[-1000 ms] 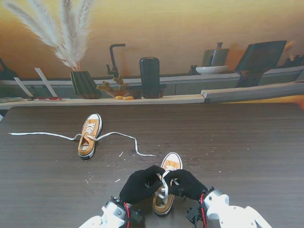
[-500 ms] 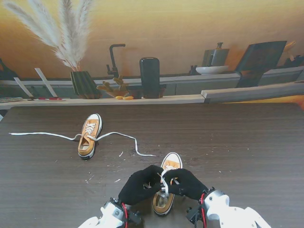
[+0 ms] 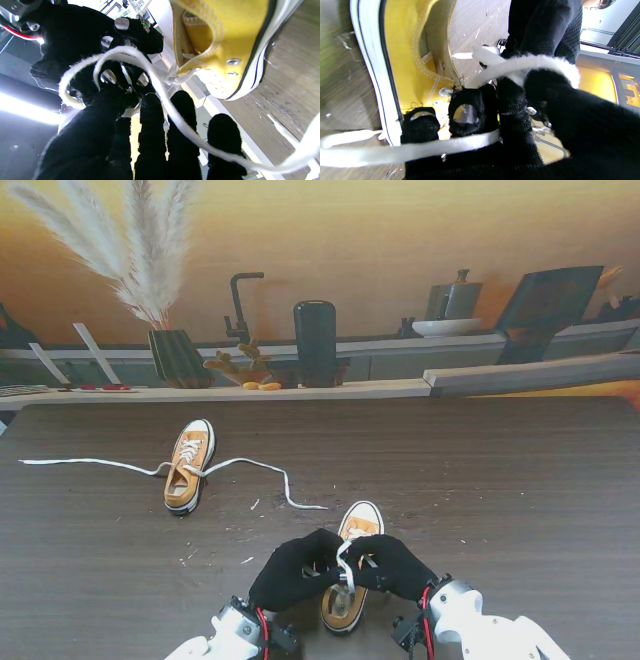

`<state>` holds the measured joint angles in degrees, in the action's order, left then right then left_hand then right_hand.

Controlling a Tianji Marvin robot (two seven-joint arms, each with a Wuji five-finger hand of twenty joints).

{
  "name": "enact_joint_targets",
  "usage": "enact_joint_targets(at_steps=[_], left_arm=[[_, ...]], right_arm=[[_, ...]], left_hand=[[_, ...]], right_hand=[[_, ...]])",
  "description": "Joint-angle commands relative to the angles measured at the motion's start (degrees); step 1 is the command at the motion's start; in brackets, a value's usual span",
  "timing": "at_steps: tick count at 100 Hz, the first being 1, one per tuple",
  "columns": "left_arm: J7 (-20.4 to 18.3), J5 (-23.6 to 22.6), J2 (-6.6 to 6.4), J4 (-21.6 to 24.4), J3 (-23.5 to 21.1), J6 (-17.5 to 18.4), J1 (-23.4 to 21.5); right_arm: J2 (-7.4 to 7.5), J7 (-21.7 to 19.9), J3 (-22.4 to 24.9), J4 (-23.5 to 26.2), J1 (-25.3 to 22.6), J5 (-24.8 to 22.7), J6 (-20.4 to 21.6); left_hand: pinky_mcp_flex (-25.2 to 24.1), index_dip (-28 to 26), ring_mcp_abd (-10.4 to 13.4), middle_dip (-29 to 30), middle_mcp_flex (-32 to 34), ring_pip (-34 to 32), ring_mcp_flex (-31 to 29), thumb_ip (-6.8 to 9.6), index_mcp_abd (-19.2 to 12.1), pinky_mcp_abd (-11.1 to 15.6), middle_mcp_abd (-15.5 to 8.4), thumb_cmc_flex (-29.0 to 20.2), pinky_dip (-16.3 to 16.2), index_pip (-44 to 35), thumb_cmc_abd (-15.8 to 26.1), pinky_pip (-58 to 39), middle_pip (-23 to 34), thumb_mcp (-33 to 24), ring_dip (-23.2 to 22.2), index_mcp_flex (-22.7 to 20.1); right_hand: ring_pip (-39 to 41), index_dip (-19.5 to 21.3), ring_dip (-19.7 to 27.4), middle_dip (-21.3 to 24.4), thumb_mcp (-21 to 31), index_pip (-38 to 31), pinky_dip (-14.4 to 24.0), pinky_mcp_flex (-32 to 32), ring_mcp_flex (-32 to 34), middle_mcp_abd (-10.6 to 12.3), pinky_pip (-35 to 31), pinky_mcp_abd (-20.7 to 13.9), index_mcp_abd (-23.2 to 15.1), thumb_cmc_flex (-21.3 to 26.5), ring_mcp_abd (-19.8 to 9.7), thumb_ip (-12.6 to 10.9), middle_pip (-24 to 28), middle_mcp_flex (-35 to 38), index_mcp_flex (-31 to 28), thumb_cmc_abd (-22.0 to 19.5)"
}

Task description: Tie the shoelaces into a bow on the shoes

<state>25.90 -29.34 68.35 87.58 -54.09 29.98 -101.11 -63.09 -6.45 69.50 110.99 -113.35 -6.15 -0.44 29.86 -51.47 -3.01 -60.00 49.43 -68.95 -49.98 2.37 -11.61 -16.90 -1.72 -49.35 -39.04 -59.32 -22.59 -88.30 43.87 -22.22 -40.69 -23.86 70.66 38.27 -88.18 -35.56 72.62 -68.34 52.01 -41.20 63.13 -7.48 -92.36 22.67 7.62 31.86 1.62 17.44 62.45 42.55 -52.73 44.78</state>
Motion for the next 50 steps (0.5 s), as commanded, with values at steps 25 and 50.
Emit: enact_joint_targets(at_steps=[25,50], left_arm=[[0.2,-1.0,0.33,0.5,-0.1,-0.7,-1.0],[1.7,-1.3,0.77,-0.7,0.8,-0.9,0.0]], right_arm=[[-0.36,-0.2,-0.2,1.1,0.0,0.0,0.4],[-0.01,-1.6,-0.4,1.1,0.1,0.2,0.5]], left_hand=[[0.6,-1.6,2.2,1.4,0.0,0.2,-0.7,-2.06,0.2,3.5,-2.4,-0.8,-1.3,-2.8,-1.5,-0.7,1.8,4.5,-1.2,0.6],[0.5,4.4,2.0,1.3,0.7,0.0,-0.6,-2.22,-1.4,3.7,-1.7,-3.9,-1.1,2.5,0.0,-0.7,1.6,5.3,-1.1,-1.1]], right_hand=[[-0.2,0.1,-1.8,0.2,-0.9,2.8,0.4,0.0,1.2,0.4,0.1,-0.4,-8.2,0.7,0.3,-1.4,-0.8,1.9,0.8,-0.4],[-0.2,0.1,-1.8,0.3,-0.9,2.8,0.4,0.0,1.1,0.3,0.1,-0.4,-7.6,1.0,0.2,-1.3,-1.0,2.1,0.7,-0.5]])
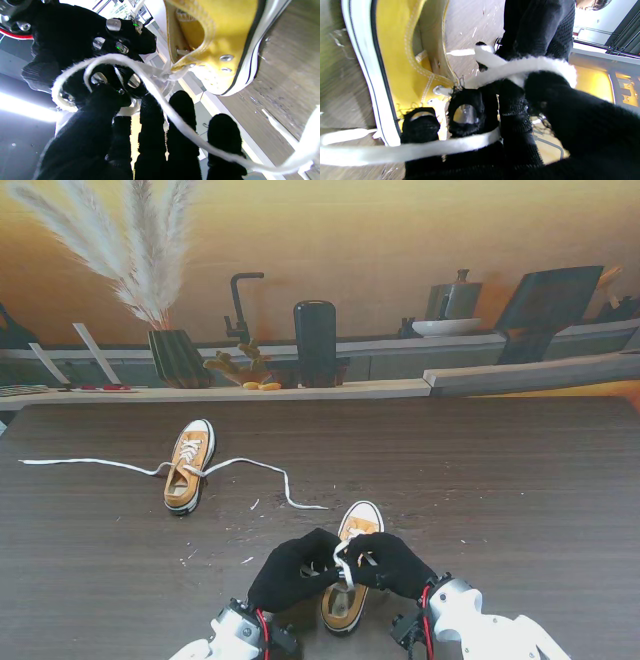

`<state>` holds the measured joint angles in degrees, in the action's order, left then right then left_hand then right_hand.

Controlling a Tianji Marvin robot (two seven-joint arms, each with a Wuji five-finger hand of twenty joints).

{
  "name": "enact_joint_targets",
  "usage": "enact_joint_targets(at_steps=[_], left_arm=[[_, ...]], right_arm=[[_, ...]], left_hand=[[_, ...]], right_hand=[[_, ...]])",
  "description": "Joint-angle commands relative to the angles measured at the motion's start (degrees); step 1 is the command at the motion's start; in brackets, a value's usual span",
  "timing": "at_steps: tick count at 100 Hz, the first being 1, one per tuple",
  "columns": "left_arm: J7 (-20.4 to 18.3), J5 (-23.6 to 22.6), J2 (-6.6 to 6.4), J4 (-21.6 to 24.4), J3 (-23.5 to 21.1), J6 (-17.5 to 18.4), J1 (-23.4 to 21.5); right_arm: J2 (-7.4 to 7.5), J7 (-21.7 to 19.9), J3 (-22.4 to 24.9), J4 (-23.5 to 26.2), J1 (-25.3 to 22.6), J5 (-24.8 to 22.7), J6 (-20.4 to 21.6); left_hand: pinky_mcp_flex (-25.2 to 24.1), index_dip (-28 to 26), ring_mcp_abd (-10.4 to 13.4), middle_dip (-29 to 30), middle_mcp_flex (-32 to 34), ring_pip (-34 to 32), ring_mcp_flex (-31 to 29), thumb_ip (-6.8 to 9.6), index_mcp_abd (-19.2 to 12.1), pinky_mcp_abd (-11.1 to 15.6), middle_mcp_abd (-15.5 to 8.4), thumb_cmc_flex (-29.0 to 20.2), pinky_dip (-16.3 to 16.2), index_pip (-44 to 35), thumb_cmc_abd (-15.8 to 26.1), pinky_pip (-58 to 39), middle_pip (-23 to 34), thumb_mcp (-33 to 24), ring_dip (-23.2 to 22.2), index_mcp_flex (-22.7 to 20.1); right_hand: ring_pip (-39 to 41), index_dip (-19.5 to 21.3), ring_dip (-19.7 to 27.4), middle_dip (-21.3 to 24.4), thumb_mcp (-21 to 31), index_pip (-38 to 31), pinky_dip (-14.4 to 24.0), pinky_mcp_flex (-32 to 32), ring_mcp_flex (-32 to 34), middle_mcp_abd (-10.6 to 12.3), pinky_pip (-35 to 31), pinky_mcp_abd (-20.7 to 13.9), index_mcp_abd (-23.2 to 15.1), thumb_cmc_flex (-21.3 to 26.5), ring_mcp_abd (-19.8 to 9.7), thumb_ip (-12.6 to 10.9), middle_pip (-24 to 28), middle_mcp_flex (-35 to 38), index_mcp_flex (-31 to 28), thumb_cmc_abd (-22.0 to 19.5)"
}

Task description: Tie the shoelaces into a bow on the shoes

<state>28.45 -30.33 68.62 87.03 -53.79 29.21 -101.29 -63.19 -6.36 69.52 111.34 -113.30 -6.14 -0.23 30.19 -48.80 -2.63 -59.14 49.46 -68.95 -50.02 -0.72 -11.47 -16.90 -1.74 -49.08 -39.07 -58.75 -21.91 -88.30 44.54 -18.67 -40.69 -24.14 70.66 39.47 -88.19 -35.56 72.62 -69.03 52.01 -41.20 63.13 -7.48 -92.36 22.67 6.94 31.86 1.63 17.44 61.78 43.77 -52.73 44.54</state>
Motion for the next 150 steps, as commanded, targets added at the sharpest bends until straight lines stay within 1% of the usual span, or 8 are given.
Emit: enact_joint_targets(at_steps=[1,39,68,88,101,128,138,150], left_arm=[[-0.8,-0.4,0.51,-0.2,0.5,-0.1,0.2],[-1.7,0.0,0.45,-0.8,0.9,1.1,1.0],[-6.2,-0.6,-0.98,0.3,-0.2,2.2,0.7],[-7.8,-1.5,-1.67,1.1,-1.1,2.6,0.1],[-7.8,-1.7,-1.69,1.3,-1.5,2.8,-0.2],[-9.9,0.5,-1.87,1.4,-2.0,3.9,-0.5],[-10.5,0.7,-2.02,1.5,-2.0,4.0,-0.5],[-10.2,1.3,-1.76,1.1,-1.8,4.4,-0.4]], right_arm=[[0.10,-1.7,-0.4,0.7,0.1,0.2,0.3],[0.26,-2.4,-0.9,0.7,0.4,0.3,0.1],[0.05,-1.6,-1.0,0.8,0.5,0.6,0.4],[-0.01,-1.5,-0.9,0.7,0.4,0.9,0.6],[-0.04,-1.3,-0.8,0.8,0.2,0.9,0.7],[-0.09,-1.1,-0.8,0.7,0.0,1.1,0.7],[-0.10,-1.1,-0.8,0.7,0.0,1.1,0.8],[-0.06,-1.2,-0.9,0.6,0.0,1.1,0.9]], left_hand=[[0.1,1.7,1.6,0.4,0.7,0.0,-0.6,0.88,-1.5,3.7,-1.6,-4.2,-1.1,1.9,-0.7,-0.7,1.0,1.8,-1.1,-0.9],[-0.3,6.8,1.3,-0.1,1.7,-0.1,-0.3,2.29,-4.3,3.7,-1.2,-4.9,-1.0,6.9,-0.3,-0.3,0.5,1.7,-1.0,-7.0],[-1.3,6.6,1.6,-0.9,1.5,0.7,0.7,2.64,-2.3,3.9,-1.1,-4.6,-0.8,7.2,-0.1,0.4,-0.3,0.4,-0.9,-8.4],[-2.6,3.7,1.7,-2.1,0.2,2.1,2.3,3.12,0.2,4.1,-1.0,-3.3,-0.9,5.9,0.4,1.5,-2.2,-1.8,-1.2,-5.9],[-3.1,0.9,1.5,-3.7,-1.5,2.9,3.2,3.52,1.8,4.2,-0.5,1.7,-1.5,2.2,-1.0,2.1,-3.1,-11.0,-1.9,-2.3],[-5.2,-7.4,0.3,-5.7,-6.5,4.2,5.9,7.45,4.8,3.7,0.7,10.4,-3.0,-4.5,0.4,3.5,-3.3,-23.0,-2.7,4.9],[-6.2,-7.9,0.3,-5.2,-8.4,5.0,7.0,8.76,5.0,4.1,0.7,10.8,-3.6,-4.8,2.0,4.3,-3.0,-21.0,-3.0,7.1],[-6.5,-5.4,0.8,-0.3,-10.1,5.4,7.2,7.43,3.9,4.6,0.3,8.5,-4.0,-3.4,2.3,4.8,-2.0,-10.4,-3.2,7.1]], right_hand=[[-0.2,-1.1,-1.8,0.3,-0.9,3.5,0.4,0.0,1.1,0.3,0.1,-0.4,-6.9,1.0,0.1,-1.3,-0.3,0.8,0.7,-0.3],[-0.3,-1.0,-1.8,0.5,-1.1,3.6,0.4,0.1,1.0,0.3,0.1,-0.4,-6.8,1.0,0.1,-1.3,-0.8,0.9,0.6,-0.6],[-0.4,-0.9,-1.8,0.5,-1.0,3.7,0.4,0.1,1.1,0.3,0.1,-0.4,-6.9,1.0,0.2,-1.4,-0.8,1.0,0.5,-0.3],[-0.5,-0.8,-1.8,0.4,-1.2,3.7,0.4,0.2,0.9,0.2,0.3,-0.5,-6.7,1.1,0.2,-1.3,-0.9,1.0,0.5,-0.7],[-0.7,-0.7,-1.8,0.4,-1.0,3.7,0.4,0.4,0.7,0.2,0.5,-0.5,-6.7,1.1,0.2,-1.3,-0.9,0.9,0.5,-0.4],[-1.1,-0.6,-1.8,0.4,-0.9,3.8,0.3,0.5,0.8,0.3,0.6,-0.5,-6.8,1.0,0.6,-1.3,-0.9,1.0,0.4,-0.3],[-1.5,-0.6,-1.8,0.4,-0.9,3.8,0.3,0.5,0.9,0.3,0.7,-0.4,-6.8,1.0,0.9,-1.3,-0.9,1.0,0.5,-0.4],[-1.9,-0.6,-1.8,0.4,-0.9,3.8,0.3,0.5,1.1,0.3,0.7,-0.4,-6.9,1.0,1.0,-1.3,-0.9,1.0,0.4,-0.4]])
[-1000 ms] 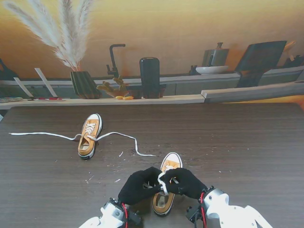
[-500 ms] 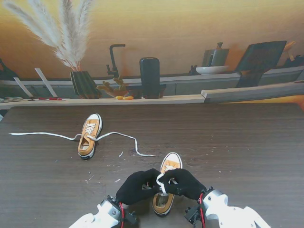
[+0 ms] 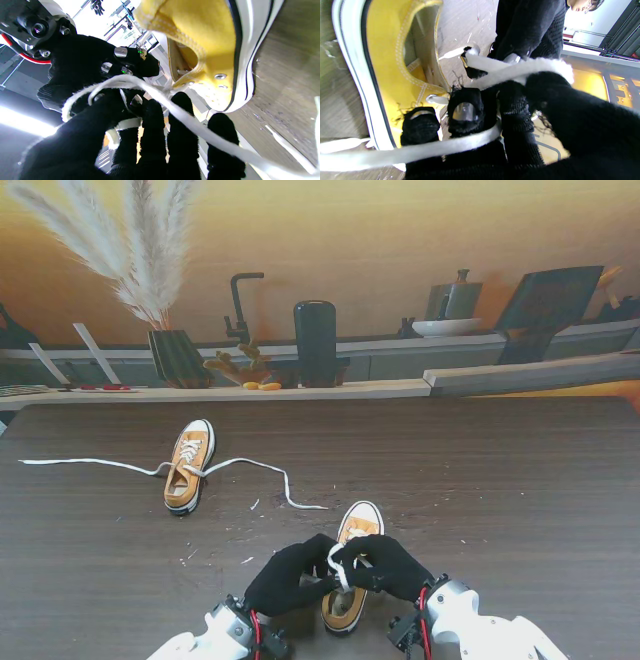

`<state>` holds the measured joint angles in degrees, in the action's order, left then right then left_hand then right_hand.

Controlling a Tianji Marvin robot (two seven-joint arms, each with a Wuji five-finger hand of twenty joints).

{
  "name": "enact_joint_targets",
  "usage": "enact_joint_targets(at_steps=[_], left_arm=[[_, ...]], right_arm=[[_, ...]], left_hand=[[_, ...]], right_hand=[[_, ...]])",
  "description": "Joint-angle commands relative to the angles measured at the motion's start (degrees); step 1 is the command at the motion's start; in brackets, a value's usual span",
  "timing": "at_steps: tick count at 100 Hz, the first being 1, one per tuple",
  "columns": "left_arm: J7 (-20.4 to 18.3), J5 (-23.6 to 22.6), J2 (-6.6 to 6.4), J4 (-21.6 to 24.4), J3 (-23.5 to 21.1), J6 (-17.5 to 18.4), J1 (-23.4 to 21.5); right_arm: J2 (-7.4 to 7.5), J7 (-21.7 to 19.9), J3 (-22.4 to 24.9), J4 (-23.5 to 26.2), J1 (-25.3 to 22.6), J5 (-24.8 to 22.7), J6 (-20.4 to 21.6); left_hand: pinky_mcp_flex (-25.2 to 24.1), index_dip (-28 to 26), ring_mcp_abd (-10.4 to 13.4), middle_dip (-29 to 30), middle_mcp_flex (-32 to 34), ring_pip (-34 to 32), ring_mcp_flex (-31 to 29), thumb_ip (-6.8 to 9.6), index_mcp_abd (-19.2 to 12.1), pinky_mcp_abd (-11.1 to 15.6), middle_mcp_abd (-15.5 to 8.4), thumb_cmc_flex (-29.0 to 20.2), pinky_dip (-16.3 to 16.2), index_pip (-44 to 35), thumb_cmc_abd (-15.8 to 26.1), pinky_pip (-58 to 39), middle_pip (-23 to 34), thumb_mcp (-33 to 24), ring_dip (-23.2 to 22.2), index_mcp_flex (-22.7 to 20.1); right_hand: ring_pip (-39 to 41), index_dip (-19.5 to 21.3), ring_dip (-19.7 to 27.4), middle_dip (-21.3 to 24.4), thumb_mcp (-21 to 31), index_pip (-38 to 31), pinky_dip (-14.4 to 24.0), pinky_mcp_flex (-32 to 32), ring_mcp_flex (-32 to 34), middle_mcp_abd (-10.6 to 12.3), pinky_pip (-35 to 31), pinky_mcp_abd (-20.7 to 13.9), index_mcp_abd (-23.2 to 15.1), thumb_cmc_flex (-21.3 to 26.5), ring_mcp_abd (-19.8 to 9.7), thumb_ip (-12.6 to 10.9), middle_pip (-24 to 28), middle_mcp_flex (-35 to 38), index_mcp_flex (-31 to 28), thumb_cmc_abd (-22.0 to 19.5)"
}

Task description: Tie the shoelaces into a bow on the shoes

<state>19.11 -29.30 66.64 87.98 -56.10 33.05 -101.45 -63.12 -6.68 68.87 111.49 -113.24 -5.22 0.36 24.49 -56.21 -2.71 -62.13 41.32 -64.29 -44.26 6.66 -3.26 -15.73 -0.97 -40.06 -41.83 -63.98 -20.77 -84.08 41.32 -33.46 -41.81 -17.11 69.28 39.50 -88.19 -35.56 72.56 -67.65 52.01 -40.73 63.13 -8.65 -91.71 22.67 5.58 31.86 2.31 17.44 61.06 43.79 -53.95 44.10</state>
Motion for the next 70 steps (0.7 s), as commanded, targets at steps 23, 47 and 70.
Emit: enact_joint_targets(at_steps=[23,47,70], left_arm=[[-0.9,1.1,0.33,0.3,0.4,0.7,-0.3],[1.2,0.7,0.87,-0.2,0.1,1.0,-0.5],[2.4,-1.5,0.71,0.2,-0.9,0.0,-0.9]], right_arm=[[-0.12,-0.9,-0.2,0.5,0.0,0.2,0.1],[-0.22,-0.5,-0.2,0.6,-0.1,0.1,0.2],[-0.37,0.3,0.2,0.8,-0.5,-0.3,0.3]], left_hand=[[-0.7,-1.3,0.3,8.0,0.1,0.2,0.6,-1.50,-6.0,2.9,-1.0,-2.3,-1.2,-2.1,1.3,0.6,4.4,10.2,-1.9,-3.9],[-0.1,-11.1,-1.2,-1.1,5.7,-0.6,-0.5,-0.46,-7.3,1.7,-0.3,1.9,-1.2,-1.7,-4.3,0.4,2.7,-5.8,-2.0,-13.2],[0.0,-11.2,-0.4,-1.8,5.1,-0.5,-0.4,0.38,-7.3,2.1,-0.6,1.2,-1.1,-2.3,-5.0,0.3,2.3,-5.0,-1.8,-11.6]], right_hand=[[-0.6,-0.6,-1.8,0.4,-0.9,2.5,0.3,0.1,1.2,1.5,0.2,-0.4,-5.6,1.0,0.5,-1.2,-0.2,1.1,1.7,0.0],[-0.7,-0.6,-1.8,0.4,-1.0,2.5,0.3,0.1,1.3,1.5,0.2,-0.4,-5.6,1.0,0.5,-1.2,-0.2,1.0,1.7,0.0],[-0.8,-0.5,-1.8,0.4,-1.2,2.5,0.4,0.1,1.1,1.6,0.2,-0.4,-5.4,1.3,0.4,-1.2,-0.3,0.6,1.8,-0.2]])
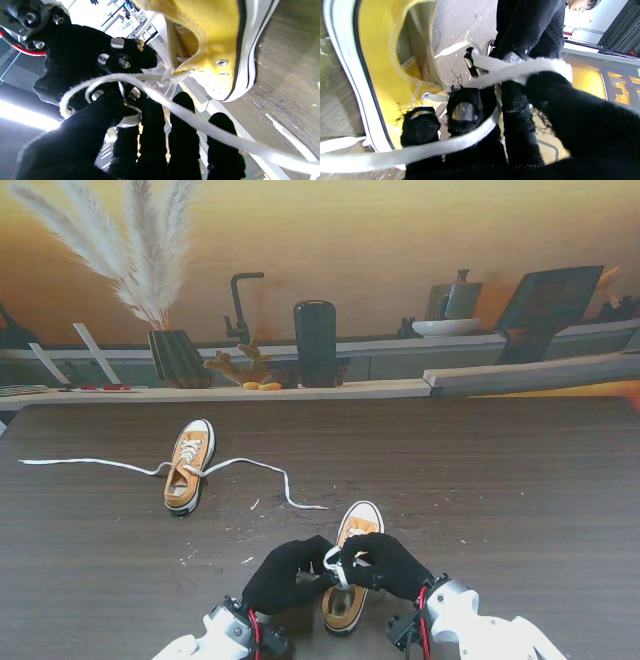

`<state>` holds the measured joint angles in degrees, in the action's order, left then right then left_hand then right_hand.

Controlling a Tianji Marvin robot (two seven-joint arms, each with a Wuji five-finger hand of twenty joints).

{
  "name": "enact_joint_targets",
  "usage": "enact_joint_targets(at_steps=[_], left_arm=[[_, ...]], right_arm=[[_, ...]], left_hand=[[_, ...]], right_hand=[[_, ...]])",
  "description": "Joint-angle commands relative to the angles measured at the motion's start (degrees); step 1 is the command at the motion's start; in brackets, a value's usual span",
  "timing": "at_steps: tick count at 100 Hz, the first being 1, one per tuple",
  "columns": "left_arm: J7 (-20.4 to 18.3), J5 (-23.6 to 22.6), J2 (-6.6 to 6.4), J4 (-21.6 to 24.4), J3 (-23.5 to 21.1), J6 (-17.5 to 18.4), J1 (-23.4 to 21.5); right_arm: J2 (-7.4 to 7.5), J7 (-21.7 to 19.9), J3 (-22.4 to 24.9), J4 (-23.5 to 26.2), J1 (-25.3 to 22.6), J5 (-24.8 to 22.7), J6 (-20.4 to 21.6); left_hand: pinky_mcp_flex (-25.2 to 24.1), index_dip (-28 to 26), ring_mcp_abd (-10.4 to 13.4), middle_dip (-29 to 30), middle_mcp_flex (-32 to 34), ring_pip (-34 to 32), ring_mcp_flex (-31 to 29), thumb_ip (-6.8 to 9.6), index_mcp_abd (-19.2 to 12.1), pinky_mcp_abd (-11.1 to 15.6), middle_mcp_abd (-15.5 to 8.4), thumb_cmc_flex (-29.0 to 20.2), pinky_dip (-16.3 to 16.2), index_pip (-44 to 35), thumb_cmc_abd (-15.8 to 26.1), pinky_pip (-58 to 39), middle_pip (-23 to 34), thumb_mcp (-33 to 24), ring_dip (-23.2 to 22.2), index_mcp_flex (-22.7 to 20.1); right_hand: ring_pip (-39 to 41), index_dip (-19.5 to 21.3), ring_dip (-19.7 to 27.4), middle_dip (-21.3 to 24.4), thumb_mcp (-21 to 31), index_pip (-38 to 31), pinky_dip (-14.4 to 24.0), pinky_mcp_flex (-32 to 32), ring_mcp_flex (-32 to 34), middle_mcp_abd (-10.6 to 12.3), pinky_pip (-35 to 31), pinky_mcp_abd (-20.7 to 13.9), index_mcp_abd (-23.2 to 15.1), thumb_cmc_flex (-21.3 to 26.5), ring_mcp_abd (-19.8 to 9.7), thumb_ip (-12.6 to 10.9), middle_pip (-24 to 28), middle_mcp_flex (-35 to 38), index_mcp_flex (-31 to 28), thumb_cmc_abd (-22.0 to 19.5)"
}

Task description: Tie the shoelaces into a bow on the shoes

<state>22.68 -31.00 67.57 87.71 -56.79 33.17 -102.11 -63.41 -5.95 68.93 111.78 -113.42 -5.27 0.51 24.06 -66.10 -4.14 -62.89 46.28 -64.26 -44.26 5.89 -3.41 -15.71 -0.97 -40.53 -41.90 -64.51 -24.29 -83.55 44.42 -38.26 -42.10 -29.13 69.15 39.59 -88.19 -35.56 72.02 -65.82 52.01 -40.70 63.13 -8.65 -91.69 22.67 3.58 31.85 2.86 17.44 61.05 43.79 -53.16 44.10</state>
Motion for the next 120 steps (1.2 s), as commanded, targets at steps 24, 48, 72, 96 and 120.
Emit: enact_joint_targets(at_steps=[24,48,72,96,120], left_arm=[[-2.6,1.8,-0.29,0.4,-0.8,1.1,-0.5],[-3.6,2.9,-0.42,0.5,-1.6,1.4,-1.1],[-4.3,4.3,-0.42,0.0,-1.9,0.3,-1.2],[-5.2,5.5,-0.53,0.1,-2.6,-1.5,-1.6],[-6.1,6.6,-0.63,0.3,-3.4,-1.8,-2.2]], right_arm=[[-0.39,1.6,0.4,0.6,-0.8,-2.7,-0.3],[-0.98,4.8,-0.2,0.1,-1.0,-5.1,-0.9],[-1.21,6.7,-1.0,-0.4,-0.7,-7.9,-1.8],[-1.72,9.6,-2.3,-1.2,0.0,-10.7,-3.4],[-2.24,12.9,-3.0,-1.7,0.4,-14.1,-5.4]], left_hand=[[0.7,-0.1,-0.3,-0.4,1.8,-0.4,-1.0,-0.95,-6.5,1.6,0.3,0.9,-1.1,-0.7,-1.4,-0.5,-2.0,-0.7,-1.4,-2.0],[0.4,-0.9,-1.0,-0.6,2.8,-0.2,-0.8,-3.49,-7.4,1.7,0.5,0.2,-1.0,2.0,-0.8,-0.3,-3.5,-2.0,-1.5,-4.5],[-0.1,-1.3,-1.4,-0.7,2.6,0.1,-0.3,-4.82,-8.4,1.7,0.9,0.0,-1.1,3.5,-0.1,0.0,-4.6,-2.0,-1.5,-5.3],[-0.5,-0.7,-1.0,1.0,2.3,0.2,0.1,-5.87,-10.4,1.8,1.3,-2.0,-1.3,6.4,0.3,0.3,-6.6,1.4,-1.6,-5.8],[-0.8,-0.6,-1.3,1.2,2.5,0.3,0.2,-6.03,-9.9,1.6,1.6,-2.6,-1.3,6.6,0.1,0.4,-7.2,1.5,-1.6,-6.2]], right_hand=[[-2.1,-0.4,-1.8,1.9,-0.5,0.3,-0.1,2.0,-1.8,1.3,1.9,-1.3,-2.0,1.7,-1.2,-0.9,-2.6,-3.2,1.3,-0.4],[-5.1,-0.4,-1.8,3.5,-0.7,0.2,-0.4,3.4,-2.2,0.7,3.5,-0.9,-1.7,1.9,0.2,-0.5,-3.8,-4.1,1.6,-0.8],[-7.1,-0.4,-1.8,4.2,-1.3,0.3,-0.6,4.0,-2.2,0.7,4.5,-0.7,-1.7,2.2,1.1,-0.4,-4.3,-4.2,1.7,-1.4],[-8.6,-0.4,-1.8,4.6,-1.4,0.2,-0.9,4.8,-2.7,0.5,5.5,-0.6,-1.4,2.4,1.5,-0.1,-4.4,-4.9,1.9,-1.7],[-9.3,-0.2,-1.8,4.7,-1.3,0.0,-1.1,5.3,-3.1,0.4,6.1,-0.7,-0.8,2.6,1.5,-0.1,-4.2,-5.5,2.3,-2.0]])
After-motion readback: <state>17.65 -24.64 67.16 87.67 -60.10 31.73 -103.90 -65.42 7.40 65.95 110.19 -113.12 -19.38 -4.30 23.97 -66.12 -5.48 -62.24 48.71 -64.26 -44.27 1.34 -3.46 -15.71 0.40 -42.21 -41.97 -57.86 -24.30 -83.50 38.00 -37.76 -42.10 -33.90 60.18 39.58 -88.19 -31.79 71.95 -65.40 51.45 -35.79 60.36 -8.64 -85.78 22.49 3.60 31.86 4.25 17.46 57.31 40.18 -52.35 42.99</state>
